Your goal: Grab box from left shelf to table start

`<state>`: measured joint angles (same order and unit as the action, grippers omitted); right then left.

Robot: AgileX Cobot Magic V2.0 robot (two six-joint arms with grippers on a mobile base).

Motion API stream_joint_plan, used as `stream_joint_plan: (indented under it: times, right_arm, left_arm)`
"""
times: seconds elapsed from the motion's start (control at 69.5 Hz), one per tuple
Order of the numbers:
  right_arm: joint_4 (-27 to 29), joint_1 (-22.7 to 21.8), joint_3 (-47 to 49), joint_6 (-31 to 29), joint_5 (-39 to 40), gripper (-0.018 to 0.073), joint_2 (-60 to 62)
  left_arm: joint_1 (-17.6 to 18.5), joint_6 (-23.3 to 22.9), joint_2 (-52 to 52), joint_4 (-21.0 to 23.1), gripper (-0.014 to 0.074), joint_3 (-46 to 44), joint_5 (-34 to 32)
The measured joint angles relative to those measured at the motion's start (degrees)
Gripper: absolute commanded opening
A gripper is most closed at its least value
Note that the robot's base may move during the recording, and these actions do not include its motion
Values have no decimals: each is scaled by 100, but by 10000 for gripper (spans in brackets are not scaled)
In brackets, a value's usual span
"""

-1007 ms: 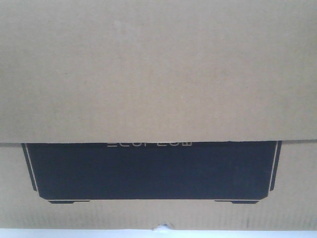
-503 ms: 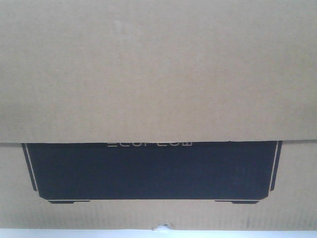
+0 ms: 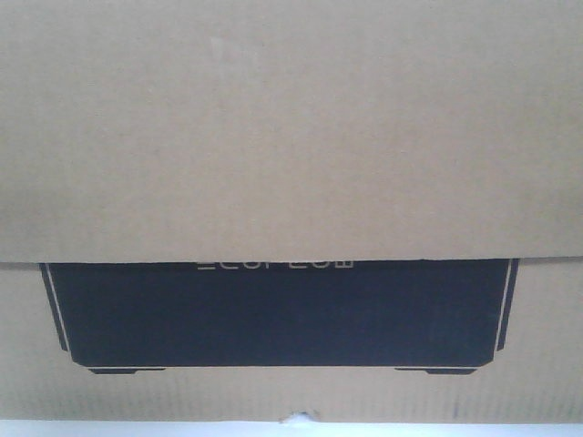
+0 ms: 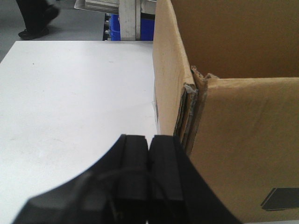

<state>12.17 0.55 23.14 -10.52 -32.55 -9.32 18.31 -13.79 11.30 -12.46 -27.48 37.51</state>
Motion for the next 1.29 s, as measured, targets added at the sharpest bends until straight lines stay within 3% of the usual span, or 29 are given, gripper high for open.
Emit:
stream_joint_plan:
  times: [0.115,0.316,0.705,0.834,1.294]
  right_arm:
    - [0,0,0,0,0,54,0]
    - [0,0,0,0,0,54,0]
    - [0,0,0,0,11,54,0]
    - [0,0,0,0,22,54,0]
    - [0,0,0,0,22,54,0]
  left_arm:
    - [0,0,0,78,-90,11,69]
    - [-94,705,-103,730,-90,220,-311]
    - [-1434,1041,-1187,1546,-90,2132,-1895]
    - [-1464,1053,-1195,1595,-90,2836,-2692]
    - [-1464,1085,-1195,1595,-90,2913,-2771]
